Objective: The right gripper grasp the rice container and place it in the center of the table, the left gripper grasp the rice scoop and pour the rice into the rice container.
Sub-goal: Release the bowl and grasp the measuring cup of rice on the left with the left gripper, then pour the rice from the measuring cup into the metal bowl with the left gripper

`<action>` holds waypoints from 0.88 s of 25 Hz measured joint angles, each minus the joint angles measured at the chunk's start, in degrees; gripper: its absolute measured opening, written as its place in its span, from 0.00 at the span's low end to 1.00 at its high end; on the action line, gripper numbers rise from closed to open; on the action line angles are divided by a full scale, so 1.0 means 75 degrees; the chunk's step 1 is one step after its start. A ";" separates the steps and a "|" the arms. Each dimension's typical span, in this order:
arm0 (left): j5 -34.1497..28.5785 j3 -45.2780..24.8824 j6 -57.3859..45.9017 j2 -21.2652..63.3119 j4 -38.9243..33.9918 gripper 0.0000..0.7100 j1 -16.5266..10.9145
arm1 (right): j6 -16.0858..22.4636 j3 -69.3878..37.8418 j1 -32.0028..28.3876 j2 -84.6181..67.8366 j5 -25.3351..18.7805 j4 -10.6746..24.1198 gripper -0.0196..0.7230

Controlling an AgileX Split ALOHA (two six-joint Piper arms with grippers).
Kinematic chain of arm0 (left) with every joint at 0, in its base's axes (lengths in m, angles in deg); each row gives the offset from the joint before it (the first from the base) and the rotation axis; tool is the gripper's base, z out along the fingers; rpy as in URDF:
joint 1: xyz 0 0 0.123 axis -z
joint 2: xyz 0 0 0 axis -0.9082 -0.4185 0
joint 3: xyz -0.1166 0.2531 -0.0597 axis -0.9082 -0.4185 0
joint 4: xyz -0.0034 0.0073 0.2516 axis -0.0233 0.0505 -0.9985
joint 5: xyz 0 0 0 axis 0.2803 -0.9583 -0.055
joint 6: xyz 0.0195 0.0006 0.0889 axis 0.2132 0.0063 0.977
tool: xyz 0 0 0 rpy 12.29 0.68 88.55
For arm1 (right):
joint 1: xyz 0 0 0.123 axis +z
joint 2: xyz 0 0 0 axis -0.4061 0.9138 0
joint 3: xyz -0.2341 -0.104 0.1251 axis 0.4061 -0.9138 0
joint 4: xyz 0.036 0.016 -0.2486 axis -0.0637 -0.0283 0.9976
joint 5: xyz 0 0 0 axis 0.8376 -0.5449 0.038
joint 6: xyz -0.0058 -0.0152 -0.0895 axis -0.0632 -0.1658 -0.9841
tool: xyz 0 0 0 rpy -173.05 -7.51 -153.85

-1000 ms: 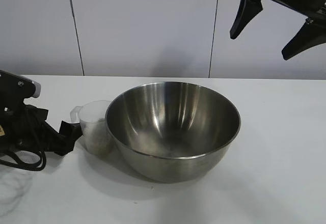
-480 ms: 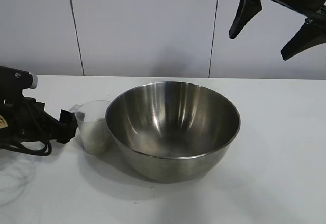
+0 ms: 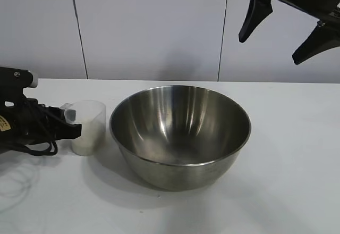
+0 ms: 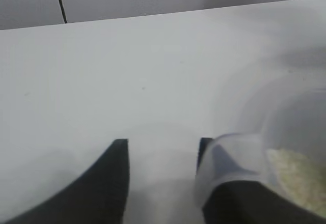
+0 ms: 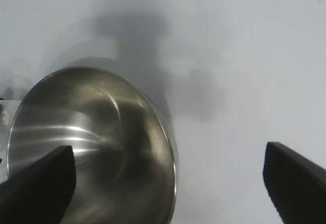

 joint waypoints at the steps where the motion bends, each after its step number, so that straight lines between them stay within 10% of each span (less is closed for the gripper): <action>1: -0.0015 0.0000 0.0000 0.0075 -0.0020 0.01 0.0000 | 0.0000 0.0000 0.0000 0.0005 0.0000 0.0000 0.96; 12: -0.0608 0.0000 0.1061 0.1501 -0.0144 0.01 0.0000 | -0.0006 0.0000 0.0000 0.0005 0.0000 0.0000 0.96; 22: -0.5206 0.1566 0.1987 0.3580 -0.0684 0.01 0.0474 | -0.0114 0.0000 0.0000 0.0015 0.0000 -0.0009 0.96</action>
